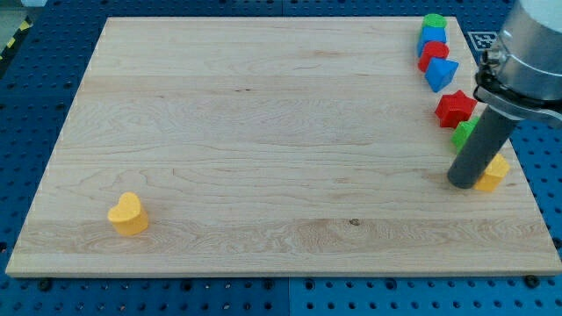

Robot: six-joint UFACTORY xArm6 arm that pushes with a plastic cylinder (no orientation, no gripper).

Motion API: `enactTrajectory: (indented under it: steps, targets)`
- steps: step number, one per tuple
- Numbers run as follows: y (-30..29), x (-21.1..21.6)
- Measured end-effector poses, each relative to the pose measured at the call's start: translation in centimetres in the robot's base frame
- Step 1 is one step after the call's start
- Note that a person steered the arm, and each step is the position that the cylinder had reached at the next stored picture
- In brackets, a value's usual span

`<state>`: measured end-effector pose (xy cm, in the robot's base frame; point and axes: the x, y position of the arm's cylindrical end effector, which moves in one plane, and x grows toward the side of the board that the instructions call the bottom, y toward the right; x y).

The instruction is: Move your arm towards yellow heart

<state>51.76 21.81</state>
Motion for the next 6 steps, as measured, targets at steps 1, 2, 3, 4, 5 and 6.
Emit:
enactTrajectory:
  steps: [1, 2, 3, 4, 5, 6]
  targets:
    - [-1.3, 0.1]
    - [-7.1, -0.2]
    - [-13.7, -0.9]
    - [-20.8, -1.1]
    - [-28.4, -1.1]
    - [-35.5, -1.1]
